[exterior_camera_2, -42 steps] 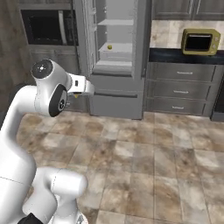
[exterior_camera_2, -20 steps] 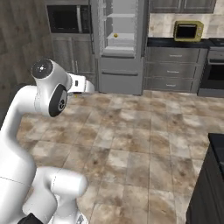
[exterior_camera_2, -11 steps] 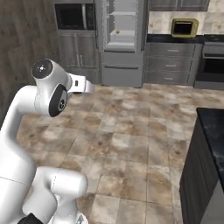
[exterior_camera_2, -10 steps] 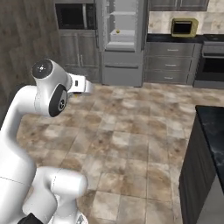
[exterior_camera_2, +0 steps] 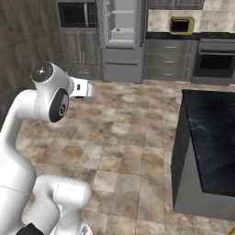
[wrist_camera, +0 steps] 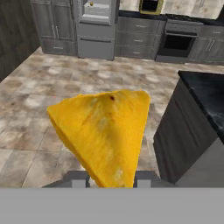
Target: Take the cheese, steak, and lemon from the fridge and place them on the plate on the dining counter to create an appetizer plate.
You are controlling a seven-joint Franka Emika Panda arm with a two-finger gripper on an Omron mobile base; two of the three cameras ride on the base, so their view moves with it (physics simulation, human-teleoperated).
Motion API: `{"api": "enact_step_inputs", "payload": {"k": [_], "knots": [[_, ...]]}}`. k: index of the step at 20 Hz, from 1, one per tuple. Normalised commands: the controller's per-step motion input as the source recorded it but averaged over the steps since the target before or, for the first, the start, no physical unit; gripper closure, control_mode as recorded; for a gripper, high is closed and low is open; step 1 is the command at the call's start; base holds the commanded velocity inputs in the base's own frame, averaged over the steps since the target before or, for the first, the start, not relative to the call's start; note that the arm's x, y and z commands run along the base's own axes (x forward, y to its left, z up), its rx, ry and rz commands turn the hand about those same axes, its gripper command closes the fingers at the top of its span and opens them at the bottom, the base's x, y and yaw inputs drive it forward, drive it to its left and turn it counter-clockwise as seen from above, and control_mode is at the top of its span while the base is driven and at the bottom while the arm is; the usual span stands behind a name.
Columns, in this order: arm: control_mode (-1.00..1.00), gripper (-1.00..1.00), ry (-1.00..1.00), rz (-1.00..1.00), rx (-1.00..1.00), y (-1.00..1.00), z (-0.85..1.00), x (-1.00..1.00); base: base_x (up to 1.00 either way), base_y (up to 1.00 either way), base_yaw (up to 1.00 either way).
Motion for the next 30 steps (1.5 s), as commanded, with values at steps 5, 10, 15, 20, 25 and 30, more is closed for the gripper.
{"api": "enact_step_inputs", "payload": {"k": [5, 10, 15, 20, 25, 30], "knots": [[1.00, 1.00, 0.00, 0.00, 0.00, 0.00, 0.00, 0.00, -1.00, -1.00, -0.08], [1.00, 1.00, 0.00, 0.00, 0.00, 0.00, 0.00, 0.00, -1.00, -1.00, -0.09], [1.00, 1.00, 0.00, 0.00, 0.00, 0.00, 0.00, 0.00, -0.47, -1.00, -0.09], [1.00, 1.00, 0.00, 0.00, 0.00, 0.00, 0.00, 0.00, -0.33, -1.00, -0.08], [1.00, 1.00, 0.00, 0.00, 0.00, 0.00, 0.00, 0.00, -0.04, -1.00, -0.07], [1.00, 1.00, 0.00, 0.00, 0.00, 0.00, 0.00, 0.00, -0.02, -1.00, -0.08]]}}
